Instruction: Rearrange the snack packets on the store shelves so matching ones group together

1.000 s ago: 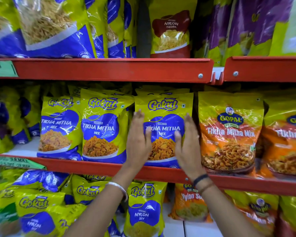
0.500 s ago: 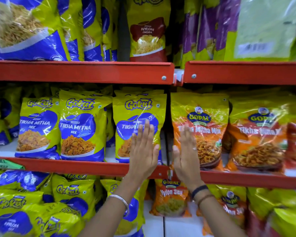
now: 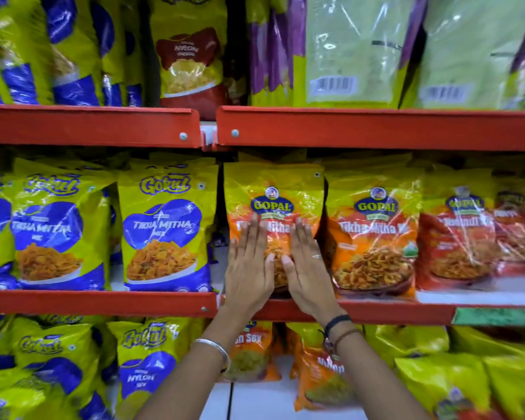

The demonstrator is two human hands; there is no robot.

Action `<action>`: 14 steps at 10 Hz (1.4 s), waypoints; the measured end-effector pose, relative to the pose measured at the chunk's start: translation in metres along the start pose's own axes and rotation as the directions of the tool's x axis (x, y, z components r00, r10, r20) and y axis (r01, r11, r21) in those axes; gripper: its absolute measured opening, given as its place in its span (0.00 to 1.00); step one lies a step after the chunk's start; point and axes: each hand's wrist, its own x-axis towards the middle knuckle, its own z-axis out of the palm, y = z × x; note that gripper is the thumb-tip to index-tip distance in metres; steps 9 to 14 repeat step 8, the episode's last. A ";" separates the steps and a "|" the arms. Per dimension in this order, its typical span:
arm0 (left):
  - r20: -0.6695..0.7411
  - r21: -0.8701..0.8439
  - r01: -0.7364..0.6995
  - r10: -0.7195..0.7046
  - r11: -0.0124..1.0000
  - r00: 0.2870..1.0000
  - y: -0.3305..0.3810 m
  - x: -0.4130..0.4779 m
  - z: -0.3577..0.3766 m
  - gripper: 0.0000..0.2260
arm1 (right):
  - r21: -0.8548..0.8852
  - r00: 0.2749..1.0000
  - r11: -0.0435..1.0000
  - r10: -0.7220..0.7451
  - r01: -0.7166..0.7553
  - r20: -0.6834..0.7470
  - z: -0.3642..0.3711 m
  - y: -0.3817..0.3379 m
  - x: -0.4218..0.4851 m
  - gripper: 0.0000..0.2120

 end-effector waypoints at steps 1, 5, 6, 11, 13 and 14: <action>0.001 -0.023 -0.041 0.041 0.999 0.999 0.034 -0.009 0.007 0.28 | 0.040 0.995 0.999 0.018 -0.014 -0.093 -0.024 0.019 -0.019 0.28; 0.123 -0.059 -0.130 0.137 0.990 0.983 0.135 0.012 0.084 0.29 | -0.198 0.977 0.960 0.176 -0.197 -0.118 -0.083 0.135 -0.045 0.31; 0.135 -0.047 -0.134 0.139 0.990 0.981 0.137 0.011 0.084 0.29 | -0.207 0.977 0.957 0.186 -0.204 -0.103 -0.084 0.136 -0.045 0.31; 0.123 -0.071 -0.131 0.139 0.989 0.983 0.137 0.006 0.059 0.28 | -0.161 0.979 0.971 0.153 -0.174 -0.134 -0.097 0.108 -0.049 0.30; 0.123 -0.071 -0.131 0.139 0.989 0.983 0.137 0.006 0.059 0.28 | -0.161 0.979 0.971 0.153 -0.174 -0.134 -0.097 0.108 -0.049 0.30; 0.123 -0.071 -0.131 0.139 0.989 0.983 0.137 0.006 0.059 0.28 | -0.161 0.979 0.971 0.153 -0.174 -0.134 -0.097 0.108 -0.049 0.30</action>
